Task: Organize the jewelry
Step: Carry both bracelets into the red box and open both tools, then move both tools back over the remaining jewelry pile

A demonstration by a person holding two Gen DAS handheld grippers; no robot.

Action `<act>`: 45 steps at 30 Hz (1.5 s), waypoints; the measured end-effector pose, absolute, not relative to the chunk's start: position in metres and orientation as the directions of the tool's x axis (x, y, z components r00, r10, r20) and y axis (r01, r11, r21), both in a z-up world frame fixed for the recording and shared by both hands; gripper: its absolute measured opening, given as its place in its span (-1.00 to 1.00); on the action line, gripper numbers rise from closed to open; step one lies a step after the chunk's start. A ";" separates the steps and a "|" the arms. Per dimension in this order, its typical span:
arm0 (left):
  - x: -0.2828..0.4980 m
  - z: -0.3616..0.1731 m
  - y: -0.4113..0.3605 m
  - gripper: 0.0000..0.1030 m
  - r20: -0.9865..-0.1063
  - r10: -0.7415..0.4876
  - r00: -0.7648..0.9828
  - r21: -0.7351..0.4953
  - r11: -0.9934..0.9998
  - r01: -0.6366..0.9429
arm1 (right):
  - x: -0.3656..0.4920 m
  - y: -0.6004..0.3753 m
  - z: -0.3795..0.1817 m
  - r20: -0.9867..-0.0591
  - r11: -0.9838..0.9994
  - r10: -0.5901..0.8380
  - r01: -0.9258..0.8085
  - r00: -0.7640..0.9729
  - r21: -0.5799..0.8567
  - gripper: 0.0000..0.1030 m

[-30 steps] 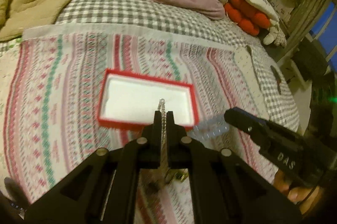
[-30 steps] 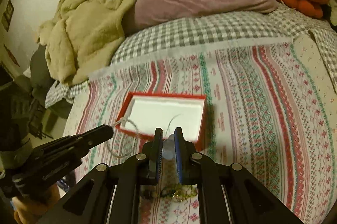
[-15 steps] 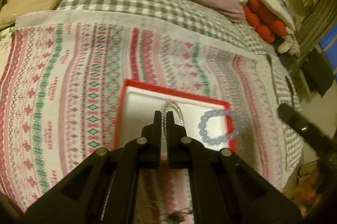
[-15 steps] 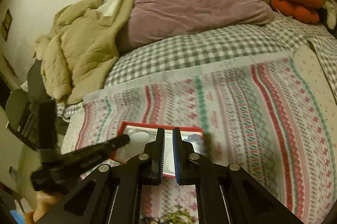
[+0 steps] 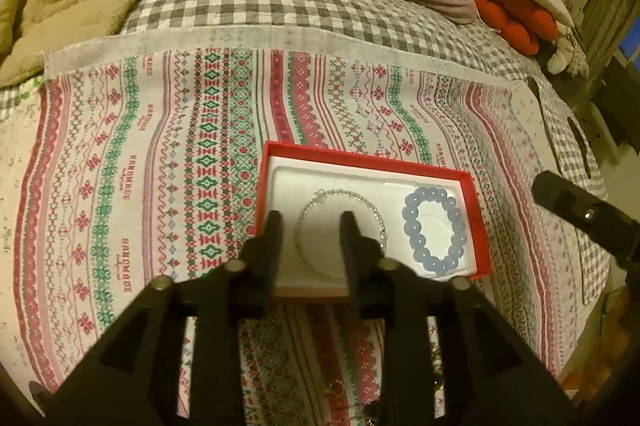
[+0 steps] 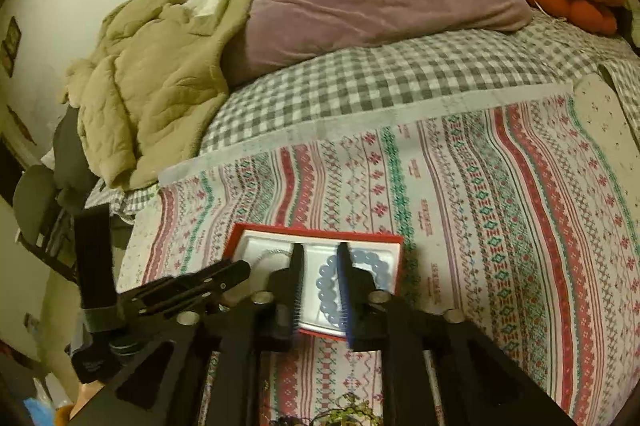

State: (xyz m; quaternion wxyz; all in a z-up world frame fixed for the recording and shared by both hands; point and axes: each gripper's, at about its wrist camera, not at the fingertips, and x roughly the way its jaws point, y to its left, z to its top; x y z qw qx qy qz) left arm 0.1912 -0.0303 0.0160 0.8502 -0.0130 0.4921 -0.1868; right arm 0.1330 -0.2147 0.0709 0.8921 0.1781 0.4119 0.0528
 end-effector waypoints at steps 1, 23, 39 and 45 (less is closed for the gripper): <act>0.188 0.018 -0.031 -0.19 -0.834 -0.320 0.449 -0.192 0.932 0.306 | 0.132 -0.215 0.070 -0.723 0.934 0.235 0.054 0.650 0.352 -0.65; 0.095 0.035 -0.015 0.85 -0.877 -0.112 0.468 0.004 0.971 0.239 | 0.069 -0.218 0.064 -0.807 0.983 0.110 0.057 0.580 0.175 0.62; 0.054 0.008 0.017 0.99 -0.887 -0.142 0.439 -0.036 0.970 0.241 | 0.032 -0.207 0.035 -0.853 0.999 0.012 0.028 0.521 0.031 0.81; 0.045 -0.007 0.023 0.99 -0.892 -0.094 0.442 0.022 0.968 0.249 | 0.022 -0.209 0.017 -0.876 1.000 0.004 0.014 0.483 0.011 0.81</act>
